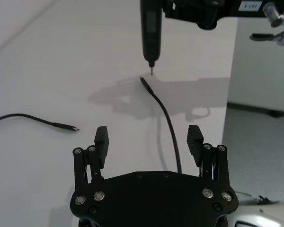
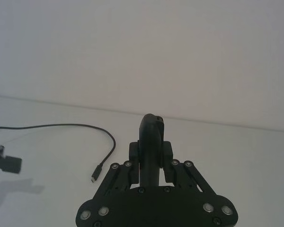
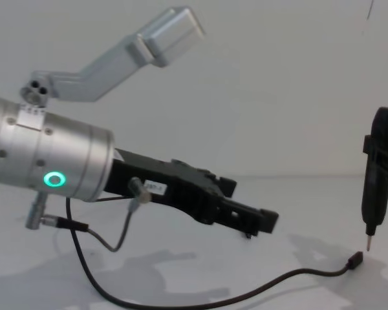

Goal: Pick up the data cable with the one hand.

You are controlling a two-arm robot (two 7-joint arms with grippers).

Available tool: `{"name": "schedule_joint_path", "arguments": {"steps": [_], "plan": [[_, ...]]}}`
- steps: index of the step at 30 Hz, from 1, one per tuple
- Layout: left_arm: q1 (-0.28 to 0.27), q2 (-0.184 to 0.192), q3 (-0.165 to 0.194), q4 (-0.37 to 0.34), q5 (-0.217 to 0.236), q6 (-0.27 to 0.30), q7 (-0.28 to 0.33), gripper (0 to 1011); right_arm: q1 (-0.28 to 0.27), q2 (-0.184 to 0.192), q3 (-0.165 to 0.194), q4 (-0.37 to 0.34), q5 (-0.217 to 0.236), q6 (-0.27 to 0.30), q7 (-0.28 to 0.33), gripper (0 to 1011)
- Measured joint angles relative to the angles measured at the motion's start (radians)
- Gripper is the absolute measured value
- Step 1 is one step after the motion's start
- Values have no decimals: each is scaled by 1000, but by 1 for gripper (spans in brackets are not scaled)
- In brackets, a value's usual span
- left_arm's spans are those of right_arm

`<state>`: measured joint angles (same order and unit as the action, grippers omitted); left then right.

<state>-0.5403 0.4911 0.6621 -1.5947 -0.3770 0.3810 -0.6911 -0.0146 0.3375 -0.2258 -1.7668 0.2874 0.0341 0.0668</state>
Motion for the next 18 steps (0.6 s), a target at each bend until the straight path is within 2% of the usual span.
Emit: {"name": "schedule_joint_path", "arguments": {"steps": [9,18], "plan": [[-47,-48,57,24,32,113,37,1001,0,0,0,0,0,0,0,279],[-79,-88,93,55,49,172,63,1001,0,0,0,0,0,0,0,279]]}}
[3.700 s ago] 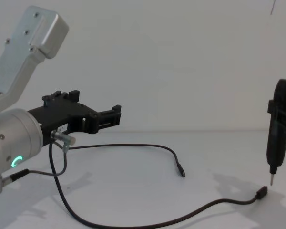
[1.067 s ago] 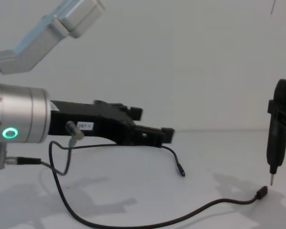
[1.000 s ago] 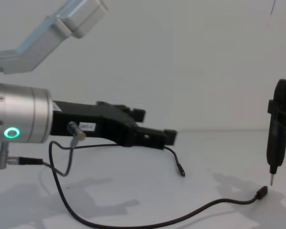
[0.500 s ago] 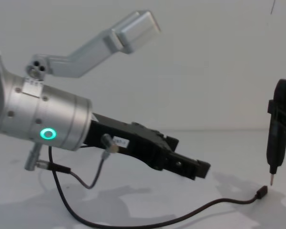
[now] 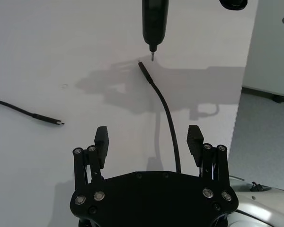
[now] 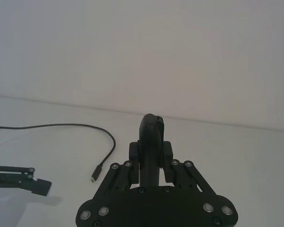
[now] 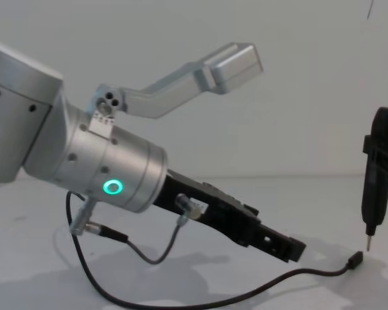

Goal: Pick up the data cable with the one hand.

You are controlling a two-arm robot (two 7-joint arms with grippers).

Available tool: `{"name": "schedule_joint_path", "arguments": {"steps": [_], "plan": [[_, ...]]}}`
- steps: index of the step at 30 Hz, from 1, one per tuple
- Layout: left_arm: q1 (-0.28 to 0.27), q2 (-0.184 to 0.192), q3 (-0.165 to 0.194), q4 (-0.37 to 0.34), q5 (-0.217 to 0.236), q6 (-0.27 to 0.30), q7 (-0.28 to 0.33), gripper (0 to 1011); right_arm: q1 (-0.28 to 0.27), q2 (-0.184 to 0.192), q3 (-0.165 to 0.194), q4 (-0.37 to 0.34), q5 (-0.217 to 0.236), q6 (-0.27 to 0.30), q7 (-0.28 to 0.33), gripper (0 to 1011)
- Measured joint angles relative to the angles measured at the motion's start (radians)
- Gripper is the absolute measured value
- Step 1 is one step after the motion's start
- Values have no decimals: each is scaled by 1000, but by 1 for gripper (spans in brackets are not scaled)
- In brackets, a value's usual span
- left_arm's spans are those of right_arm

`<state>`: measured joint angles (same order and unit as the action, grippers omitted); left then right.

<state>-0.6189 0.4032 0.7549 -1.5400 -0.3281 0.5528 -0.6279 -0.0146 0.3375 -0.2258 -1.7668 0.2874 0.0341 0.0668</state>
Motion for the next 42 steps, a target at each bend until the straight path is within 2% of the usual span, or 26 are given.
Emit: {"name": "schedule_joint_path", "arguments": {"steps": [14,27,36,42], "plan": [[-55,-54,48,58,6,89,8,1001,0,0,0,0,0,0,0,279],[-91,-75,78,87,9,145,7,1001,0,0,0,0,0,0,0,279],[-101,-81,87,96,9,162,5,816,0,0,0,0,0,0,0,279],[-105,-84,90,99,10,168,4,628,0,0,0,0,0,0,0,279]]}}
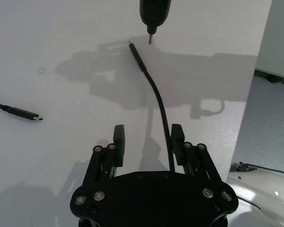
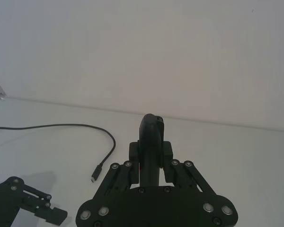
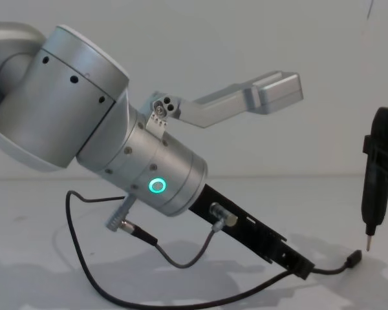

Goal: Pick up the data cable with the one hand.

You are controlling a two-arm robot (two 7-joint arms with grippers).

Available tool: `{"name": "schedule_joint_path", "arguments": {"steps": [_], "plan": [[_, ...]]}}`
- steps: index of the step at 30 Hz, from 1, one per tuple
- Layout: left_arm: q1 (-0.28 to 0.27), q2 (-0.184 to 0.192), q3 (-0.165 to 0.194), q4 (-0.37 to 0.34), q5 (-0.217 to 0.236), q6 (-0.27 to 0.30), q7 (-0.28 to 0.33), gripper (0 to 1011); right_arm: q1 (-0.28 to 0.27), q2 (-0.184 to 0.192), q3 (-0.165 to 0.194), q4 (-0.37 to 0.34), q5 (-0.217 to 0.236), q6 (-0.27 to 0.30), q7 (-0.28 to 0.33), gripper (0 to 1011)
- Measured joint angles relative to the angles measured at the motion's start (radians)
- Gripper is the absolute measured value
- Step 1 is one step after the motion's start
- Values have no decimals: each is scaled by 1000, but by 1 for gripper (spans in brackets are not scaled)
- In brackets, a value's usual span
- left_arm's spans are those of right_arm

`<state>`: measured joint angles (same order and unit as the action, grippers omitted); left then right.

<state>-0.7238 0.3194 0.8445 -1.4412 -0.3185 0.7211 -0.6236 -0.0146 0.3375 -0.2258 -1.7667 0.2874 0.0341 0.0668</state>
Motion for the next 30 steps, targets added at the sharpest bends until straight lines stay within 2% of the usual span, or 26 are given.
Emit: {"name": "schedule_joint_path", "arguments": {"steps": [2,5,6,9,12,13,17,18,24,30], "plan": [[-1,-1,1,1,0,2,0,540,0,0,0,0,0,0,0,279],[-2,-1,2,2,0,4,0,457,0,0,0,0,0,0,0,279],[-2,-1,2,2,0,4,0,457,0,0,0,0,0,0,0,279],[-3,-2,3,2,0,5,-1,314,0,0,0,0,0,0,0,279],[-4,-2,3,3,0,6,-1,255,0,0,0,0,0,0,0,279],[-4,-2,3,3,0,6,-1,196,0,0,0,0,0,0,0,279],[-4,-3,4,3,0,7,-1,105,0,0,0,0,0,0,0,279],[-4,-2,4,3,0,7,-1,54,0,0,0,0,0,0,0,279],[-4,3,9,0,7,-8,-3,36,1,0,5,-3,2,1,1,279],[-1,21,18,-10,29,-65,-6,36,7,-1,24,-16,30,11,20,279]]}}
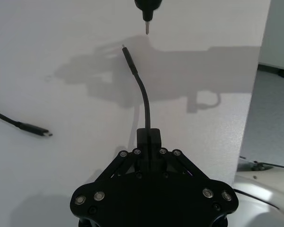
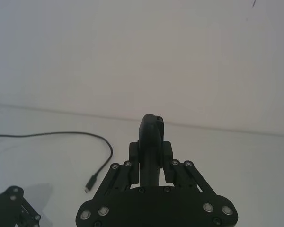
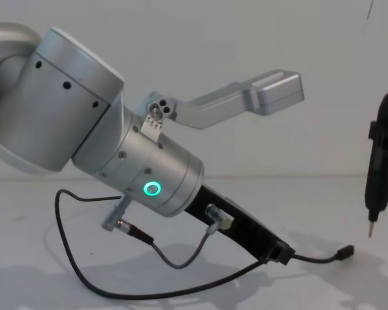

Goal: Pick up the data cable with the one hand.

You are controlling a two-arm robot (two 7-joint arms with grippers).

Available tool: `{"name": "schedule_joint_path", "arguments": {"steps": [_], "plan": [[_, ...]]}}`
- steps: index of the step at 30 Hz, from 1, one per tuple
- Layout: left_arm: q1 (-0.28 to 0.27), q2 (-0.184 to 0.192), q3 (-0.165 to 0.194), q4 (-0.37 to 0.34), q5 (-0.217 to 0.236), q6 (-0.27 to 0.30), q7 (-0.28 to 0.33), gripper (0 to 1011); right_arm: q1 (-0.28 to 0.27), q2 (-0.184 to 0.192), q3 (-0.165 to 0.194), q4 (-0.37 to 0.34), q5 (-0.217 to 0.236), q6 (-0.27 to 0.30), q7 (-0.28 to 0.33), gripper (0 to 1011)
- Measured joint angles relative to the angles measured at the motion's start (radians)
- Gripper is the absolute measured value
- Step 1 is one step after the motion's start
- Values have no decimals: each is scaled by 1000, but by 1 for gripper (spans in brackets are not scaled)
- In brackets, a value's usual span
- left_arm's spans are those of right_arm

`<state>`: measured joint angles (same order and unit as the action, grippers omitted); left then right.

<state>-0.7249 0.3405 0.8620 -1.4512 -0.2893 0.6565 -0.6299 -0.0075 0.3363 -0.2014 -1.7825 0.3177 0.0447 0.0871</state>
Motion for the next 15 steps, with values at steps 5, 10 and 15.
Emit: {"name": "schedule_joint_path", "arguments": {"steps": [5,10,15], "plan": [[7,21,2,-14,23,-62,3,36,11,2,26,-20,47,22,31,279],[20,49,-7,-33,44,-132,16,36,23,5,51,-37,94,43,59,279],[33,68,-23,-48,53,-183,28,36,31,5,68,-43,129,59,73,279]]}}
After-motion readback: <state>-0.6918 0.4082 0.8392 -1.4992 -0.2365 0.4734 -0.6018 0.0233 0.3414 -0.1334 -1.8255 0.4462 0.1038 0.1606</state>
